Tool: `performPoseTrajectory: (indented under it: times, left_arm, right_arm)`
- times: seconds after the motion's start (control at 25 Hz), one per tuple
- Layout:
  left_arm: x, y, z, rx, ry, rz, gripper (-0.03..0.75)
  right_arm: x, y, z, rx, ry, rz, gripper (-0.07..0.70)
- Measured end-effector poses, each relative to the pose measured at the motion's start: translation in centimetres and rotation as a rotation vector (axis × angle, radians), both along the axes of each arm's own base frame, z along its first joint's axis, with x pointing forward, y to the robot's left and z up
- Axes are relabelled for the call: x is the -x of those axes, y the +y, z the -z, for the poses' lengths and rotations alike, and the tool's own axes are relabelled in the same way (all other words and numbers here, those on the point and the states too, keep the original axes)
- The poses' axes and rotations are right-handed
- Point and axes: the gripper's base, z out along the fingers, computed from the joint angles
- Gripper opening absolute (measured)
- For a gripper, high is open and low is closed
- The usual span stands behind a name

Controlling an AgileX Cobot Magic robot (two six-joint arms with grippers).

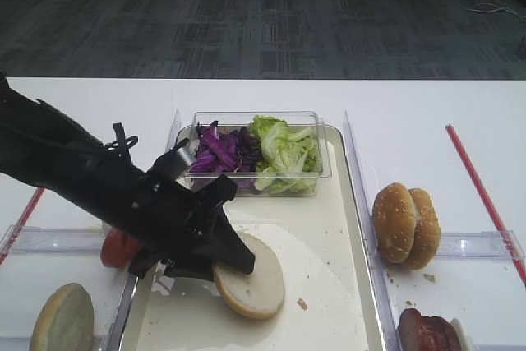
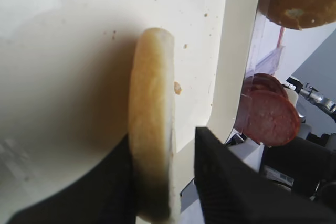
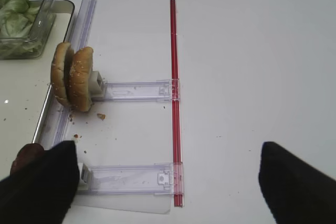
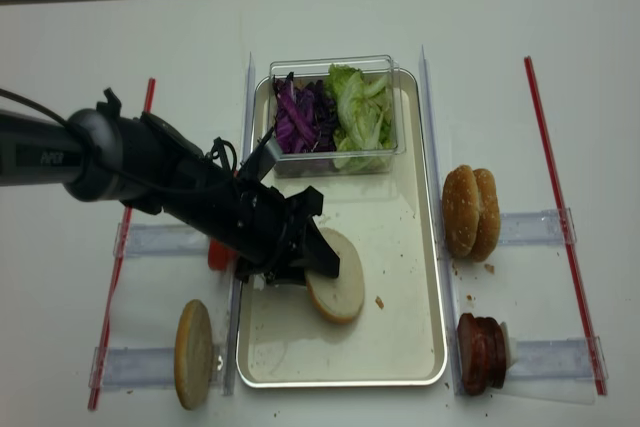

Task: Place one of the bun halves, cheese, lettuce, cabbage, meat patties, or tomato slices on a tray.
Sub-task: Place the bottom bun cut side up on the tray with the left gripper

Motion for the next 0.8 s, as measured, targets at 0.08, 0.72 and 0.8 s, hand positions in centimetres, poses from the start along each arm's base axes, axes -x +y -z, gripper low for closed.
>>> performPoseTrajectory:
  times: [0.08,0.72,0.8]
  left_arm:
    - [0.1,0.1,0.1,-0.008,0.005,0.004,0.226]
    - [-0.9,0.7,-2.3,-0.179,-0.008,0.087,0.231]
    - [-1.0,0.9,-2.9,-0.213,-0.015,0.095,0.232]
  right_arm:
    - [0.0,0.0,0.0,0.000,0.000,0.000,0.693]
    - [0.0,0.0,0.0,0.000,0.000,0.000,0.693]
    - [0.0,0.0,0.0,0.000,0.000,0.000,0.693]
